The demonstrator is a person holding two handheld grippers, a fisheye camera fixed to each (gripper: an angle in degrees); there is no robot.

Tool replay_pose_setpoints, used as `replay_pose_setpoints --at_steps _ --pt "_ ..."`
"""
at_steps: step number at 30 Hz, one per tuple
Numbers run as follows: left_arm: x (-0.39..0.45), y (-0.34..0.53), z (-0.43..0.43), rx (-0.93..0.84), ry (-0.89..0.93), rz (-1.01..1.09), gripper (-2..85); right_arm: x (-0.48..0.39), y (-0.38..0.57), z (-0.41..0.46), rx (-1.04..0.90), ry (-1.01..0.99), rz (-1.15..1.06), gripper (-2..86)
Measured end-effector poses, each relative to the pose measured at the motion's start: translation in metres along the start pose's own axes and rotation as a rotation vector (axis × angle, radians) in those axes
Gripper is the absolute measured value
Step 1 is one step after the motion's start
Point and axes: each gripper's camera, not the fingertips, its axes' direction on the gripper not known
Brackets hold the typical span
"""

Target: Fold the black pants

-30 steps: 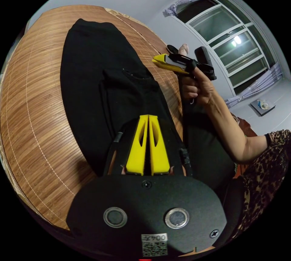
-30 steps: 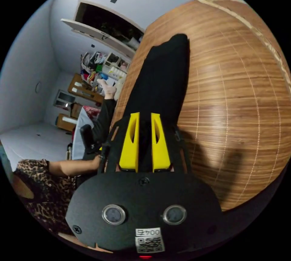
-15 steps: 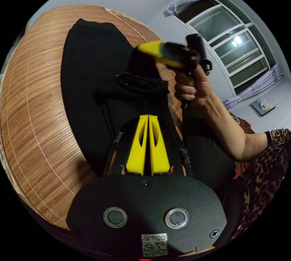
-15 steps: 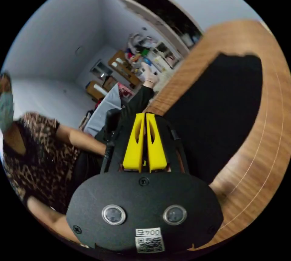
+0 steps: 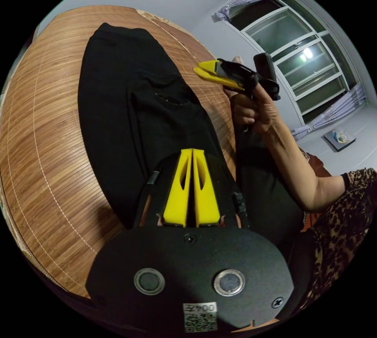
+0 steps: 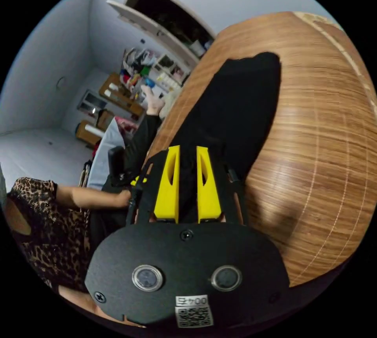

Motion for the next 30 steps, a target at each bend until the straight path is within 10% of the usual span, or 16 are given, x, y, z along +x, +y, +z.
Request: replay_pose_setpoints --at_steps 6,13,30 --pt "0.004 -0.001 0.000 0.000 0.001 -0.001 0.6 -0.011 -0.008 0.056 -0.317 0.048 -0.004 6.7" --pt "0.010 0.000 0.000 0.008 -0.007 0.003 0.7 -0.092 -0.001 0.049 -0.147 0.408 -0.497 2.9" --pt "0.011 -0.024 -0.058 0.233 -0.030 -0.116 6.1 0.004 -0.023 0.006 -0.102 0.059 0.128 9.3"
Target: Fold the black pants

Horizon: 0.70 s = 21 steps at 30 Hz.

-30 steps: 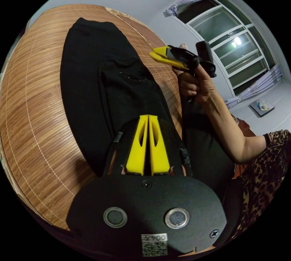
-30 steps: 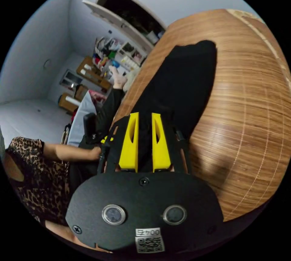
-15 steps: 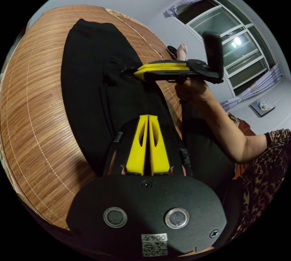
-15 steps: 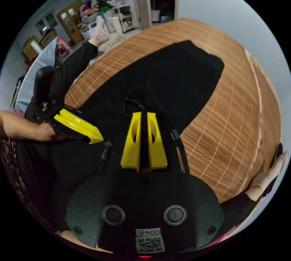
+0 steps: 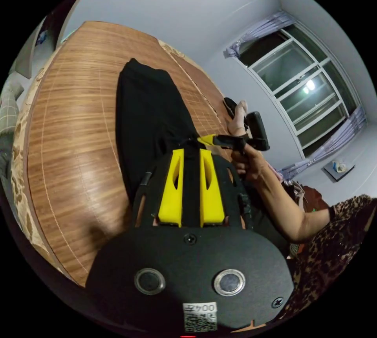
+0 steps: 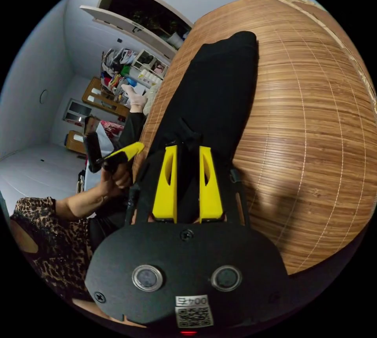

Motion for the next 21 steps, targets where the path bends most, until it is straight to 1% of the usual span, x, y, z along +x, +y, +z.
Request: replay_pose_setpoints --at_steps 3,5,7,9,10,12,13,14,15,17,19,21 --pt "-0.017 -0.022 0.017 -0.066 -0.044 -0.067 6.3 0.002 -0.007 0.004 -0.038 -0.032 0.001 9.4" --pt "-0.022 -0.028 0.025 -0.071 -0.051 -0.088 5.8 0.003 -0.010 0.007 -0.068 -0.041 0.006 9.3" --pt "-0.026 -0.031 0.035 -0.082 -0.028 -0.107 4.7 0.001 -0.013 0.009 -0.078 -0.041 -0.002 7.7" --pt "-0.022 -0.031 0.050 -0.111 0.013 -0.087 2.6 -0.006 -0.018 0.010 -0.092 -0.050 -0.056 2.9" --pt "-0.019 -0.030 0.051 -0.106 -0.002 -0.079 2.1 -0.009 -0.019 0.010 -0.083 -0.041 -0.076 2.2" --pt "0.006 -0.023 0.041 -0.011 -0.120 0.009 1.4 -0.026 -0.021 0.002 -0.019 0.053 -0.180 0.4" --pt "0.013 -0.021 0.039 0.011 -0.150 0.034 1.3 -0.031 -0.021 0.000 -0.007 0.085 -0.210 0.3" --pt "0.021 -0.018 0.041 0.020 -0.202 0.076 1.1 -0.038 -0.022 -0.001 0.004 0.163 -0.252 -0.1" --pt "0.024 -0.016 0.049 -0.012 -0.241 0.103 1.0 -0.039 -0.025 0.003 -0.015 0.247 -0.255 -0.3" --pt "0.019 -0.015 0.065 -0.083 -0.255 0.088 0.8 -0.033 -0.031 0.012 -0.065 0.342 -0.208 -0.4" --pt "0.012 -0.012 0.069 -0.094 -0.258 0.042 0.8 -0.029 -0.036 0.016 -0.077 0.344 -0.188 -0.4" --pt "0.019 -0.005 0.051 0.006 -0.263 0.016 0.8 -0.024 -0.039 0.008 -0.054 0.304 -0.159 -0.1"
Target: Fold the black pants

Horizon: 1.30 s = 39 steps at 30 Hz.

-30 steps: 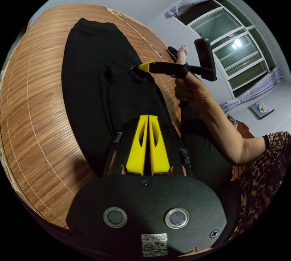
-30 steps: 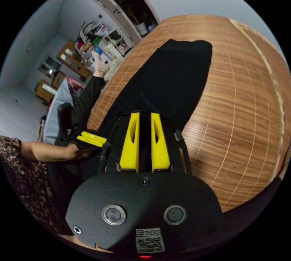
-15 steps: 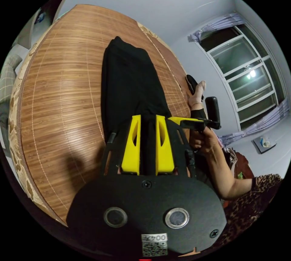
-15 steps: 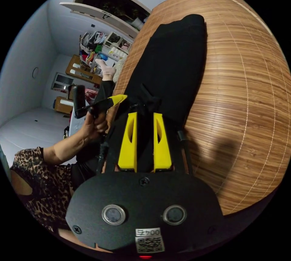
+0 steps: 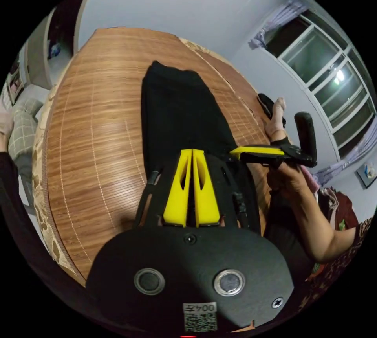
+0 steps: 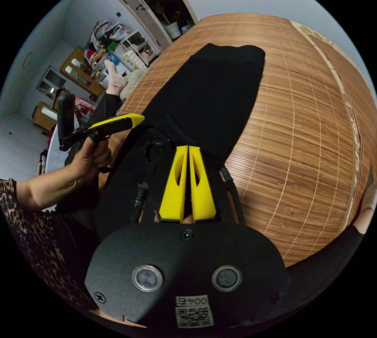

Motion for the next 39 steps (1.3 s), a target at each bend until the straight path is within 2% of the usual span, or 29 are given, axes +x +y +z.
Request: replay_pose_setpoints --at_steps 5,8,12,15,21,31,39 --pt "0.045 0.019 -0.027 0.075 0.091 0.129 0.7 0.020 0.002 -0.022 0.076 -0.028 0.062 4.2" --pt "0.070 0.034 0.002 -0.048 0.110 0.238 0.7 0.037 0.002 -0.027 0.129 -0.117 0.130 8.4" --pt "0.060 0.050 0.047 -0.157 0.059 0.219 0.7 0.063 0.006 -0.028 0.182 -0.300 0.231 9.8" --pt "0.052 0.052 0.055 -0.176 0.102 0.194 0.6 0.081 0.010 -0.033 0.218 -0.373 0.297 11.3" --pt "0.060 0.068 0.057 -0.141 0.061 0.237 0.6 0.123 0.003 -0.045 0.291 -0.487 0.436 13.7" --pt "0.046 0.079 0.056 -0.132 0.119 0.214 0.5 0.185 -0.071 -0.026 0.166 -0.512 0.499 13.6" --pt "0.037 0.083 0.052 -0.125 0.137 0.210 0.7 0.199 -0.103 0.015 0.055 -0.670 0.464 9.7"
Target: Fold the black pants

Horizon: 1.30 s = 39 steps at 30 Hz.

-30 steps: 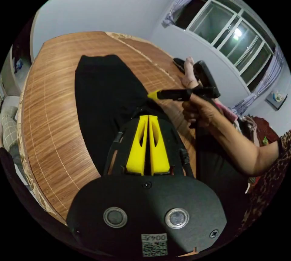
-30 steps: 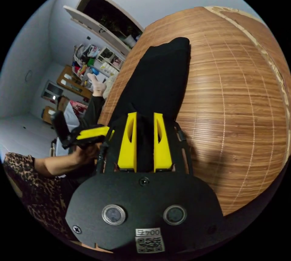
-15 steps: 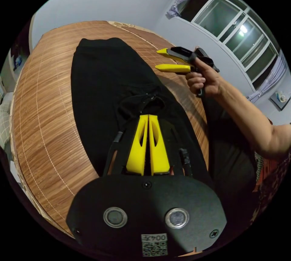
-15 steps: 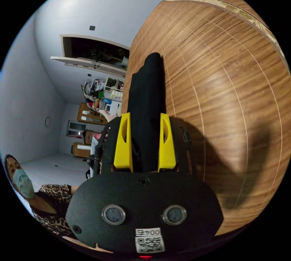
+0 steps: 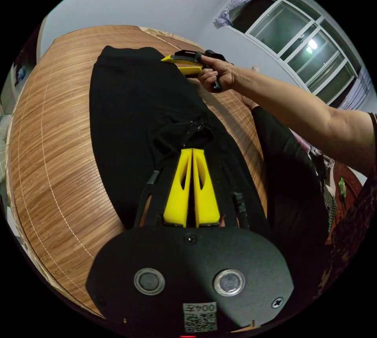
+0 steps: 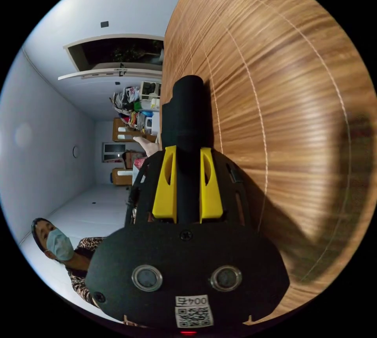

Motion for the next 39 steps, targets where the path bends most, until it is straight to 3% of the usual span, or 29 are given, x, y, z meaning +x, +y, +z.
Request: replay_pose_setpoints --at_steps 5,10,22,25,31,35,39 --pt "-0.005 0.000 -0.004 0.000 -0.002 -0.001 0.7 -0.006 -0.001 0.025 -0.056 0.021 -0.007 8.7" --pt "-0.013 -0.001 -0.011 -0.003 0.002 -0.006 0.6 -0.037 0.032 0.043 0.002 0.167 -0.120 6.1" --pt "-0.052 -0.022 -0.043 -0.028 0.103 -0.072 0.5 -0.175 0.226 0.090 0.046 0.295 -0.708 5.8" --pt "-0.071 -0.016 -0.078 0.012 0.135 -0.180 0.4 -0.194 0.287 0.108 0.042 0.371 -0.815 5.8" --pt "-0.134 0.041 -0.152 0.100 0.396 -0.477 0.3 -0.190 0.407 0.140 0.067 0.430 -0.893 5.5" --pt "-0.169 0.068 -0.169 0.019 0.533 -0.616 0.2 -0.167 0.482 0.181 0.001 0.528 -0.907 5.6" --pt "-0.179 0.077 -0.166 -0.101 0.500 -0.678 0.1 -0.146 0.542 0.227 -0.087 0.707 -0.973 6.4"
